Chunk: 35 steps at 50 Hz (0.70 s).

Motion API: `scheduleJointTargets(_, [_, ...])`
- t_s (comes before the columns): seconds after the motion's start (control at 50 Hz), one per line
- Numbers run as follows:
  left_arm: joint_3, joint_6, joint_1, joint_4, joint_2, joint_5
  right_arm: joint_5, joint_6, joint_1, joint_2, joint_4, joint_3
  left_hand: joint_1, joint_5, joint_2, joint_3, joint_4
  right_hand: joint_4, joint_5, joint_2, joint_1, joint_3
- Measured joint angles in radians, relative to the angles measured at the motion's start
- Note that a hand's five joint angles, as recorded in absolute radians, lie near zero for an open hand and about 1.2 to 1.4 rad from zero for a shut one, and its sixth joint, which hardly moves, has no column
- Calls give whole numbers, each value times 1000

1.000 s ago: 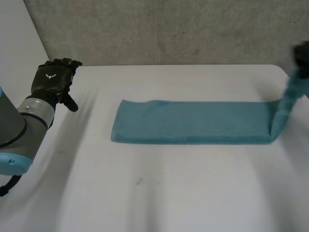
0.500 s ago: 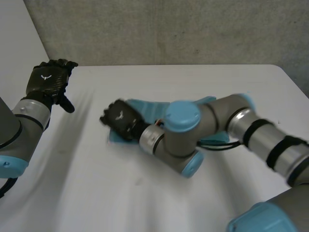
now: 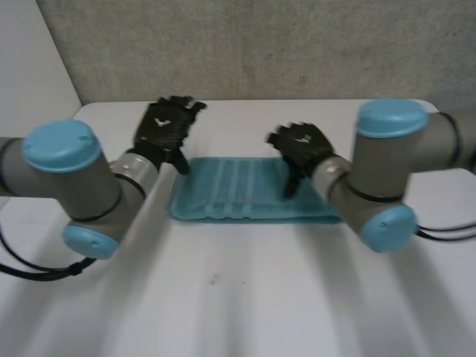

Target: Fold the laundry

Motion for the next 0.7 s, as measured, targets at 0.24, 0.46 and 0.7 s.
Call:
scheduleJointTargets(0.24, [92,38,-39,-2,-150,56,-71,55,-186,-56,-81,321,1,3,6,5,8,98,85,108,72,113])
scheduleJointTargets(0.46, [21,64,-1,-18,-100,25,-72,-44,-253,-47,-219,352,1,3,8,8,9,962,892,958,721,922])
scheduleJointTargets(0.7, [-149,60,33,-22,77,-10,-63,-381,-45,-7,-119,-8,1,3,8,8,9,965,904,959,721,962])
